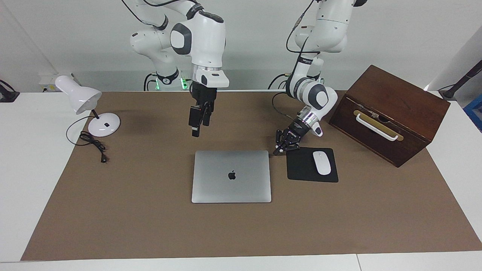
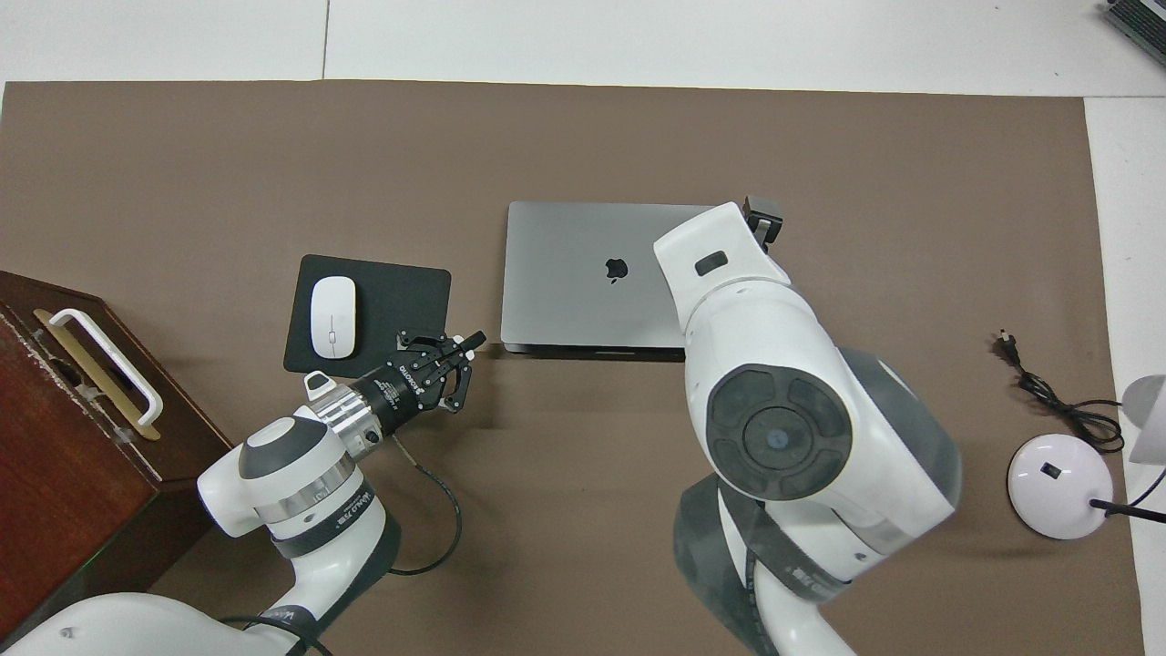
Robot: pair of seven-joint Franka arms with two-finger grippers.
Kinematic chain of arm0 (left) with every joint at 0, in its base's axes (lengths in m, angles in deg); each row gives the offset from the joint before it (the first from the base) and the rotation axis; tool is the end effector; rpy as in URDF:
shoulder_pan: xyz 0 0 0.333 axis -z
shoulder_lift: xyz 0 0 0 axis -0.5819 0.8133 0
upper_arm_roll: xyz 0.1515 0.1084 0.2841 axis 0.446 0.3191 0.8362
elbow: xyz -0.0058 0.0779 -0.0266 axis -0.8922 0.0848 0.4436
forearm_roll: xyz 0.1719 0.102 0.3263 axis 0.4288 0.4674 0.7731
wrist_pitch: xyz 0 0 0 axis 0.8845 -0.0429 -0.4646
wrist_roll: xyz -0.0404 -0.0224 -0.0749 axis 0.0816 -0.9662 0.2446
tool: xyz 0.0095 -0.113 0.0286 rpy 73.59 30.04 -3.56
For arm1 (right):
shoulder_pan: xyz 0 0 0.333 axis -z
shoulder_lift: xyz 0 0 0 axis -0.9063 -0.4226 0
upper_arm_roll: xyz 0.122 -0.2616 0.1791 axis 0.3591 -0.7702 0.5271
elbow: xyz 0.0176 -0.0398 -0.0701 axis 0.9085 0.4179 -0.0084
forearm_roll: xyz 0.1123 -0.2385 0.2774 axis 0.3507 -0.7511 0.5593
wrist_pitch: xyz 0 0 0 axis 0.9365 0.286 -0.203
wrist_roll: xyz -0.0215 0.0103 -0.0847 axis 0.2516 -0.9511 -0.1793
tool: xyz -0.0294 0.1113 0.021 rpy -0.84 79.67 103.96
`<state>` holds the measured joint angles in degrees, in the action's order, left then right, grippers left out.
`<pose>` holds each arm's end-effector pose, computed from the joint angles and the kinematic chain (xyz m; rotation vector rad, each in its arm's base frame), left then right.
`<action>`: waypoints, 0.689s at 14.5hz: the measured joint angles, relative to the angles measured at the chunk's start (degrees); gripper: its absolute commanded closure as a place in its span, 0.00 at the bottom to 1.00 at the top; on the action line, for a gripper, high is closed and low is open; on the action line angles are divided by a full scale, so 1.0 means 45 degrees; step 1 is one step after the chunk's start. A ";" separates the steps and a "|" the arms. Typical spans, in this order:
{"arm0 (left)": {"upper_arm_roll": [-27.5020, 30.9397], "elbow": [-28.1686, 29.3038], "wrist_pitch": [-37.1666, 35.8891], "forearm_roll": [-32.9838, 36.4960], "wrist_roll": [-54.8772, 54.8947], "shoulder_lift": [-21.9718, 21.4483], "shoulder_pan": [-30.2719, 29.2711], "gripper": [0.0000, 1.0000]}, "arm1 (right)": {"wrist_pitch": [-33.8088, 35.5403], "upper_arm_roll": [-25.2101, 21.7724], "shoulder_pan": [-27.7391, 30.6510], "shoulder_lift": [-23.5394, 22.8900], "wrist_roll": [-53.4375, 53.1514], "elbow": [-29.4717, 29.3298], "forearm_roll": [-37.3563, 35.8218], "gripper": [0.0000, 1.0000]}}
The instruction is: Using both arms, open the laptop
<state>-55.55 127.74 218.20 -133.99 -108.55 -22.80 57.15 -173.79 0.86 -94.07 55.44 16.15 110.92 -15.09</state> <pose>0.4532 -0.1973 0.2596 1.0336 1.7861 -0.5400 0.5286 0.2769 0.5263 2.1661 1.5817 0.4019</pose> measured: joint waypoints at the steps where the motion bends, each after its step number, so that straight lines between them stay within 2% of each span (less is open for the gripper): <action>1: 0.0005 0.0000 -0.0026 -0.0085 0.0039 0.0071 0.0082 1.00 | -0.0109 -0.0004 -0.0108 -0.0208 -0.0299 0.0005 -0.0222 0.00; 10: 0.0021 -0.0064 -0.0008 -0.1114 0.0577 0.0382 0.1037 1.00 | -0.0189 -0.0004 -0.1011 -0.1123 -0.1947 0.0034 -0.0612 0.00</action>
<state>-55.45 127.45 218.16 -139.00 -105.95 -21.08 61.81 -174.64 0.84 -98.62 50.38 7.39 111.07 -17.84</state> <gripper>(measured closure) 0.991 0.000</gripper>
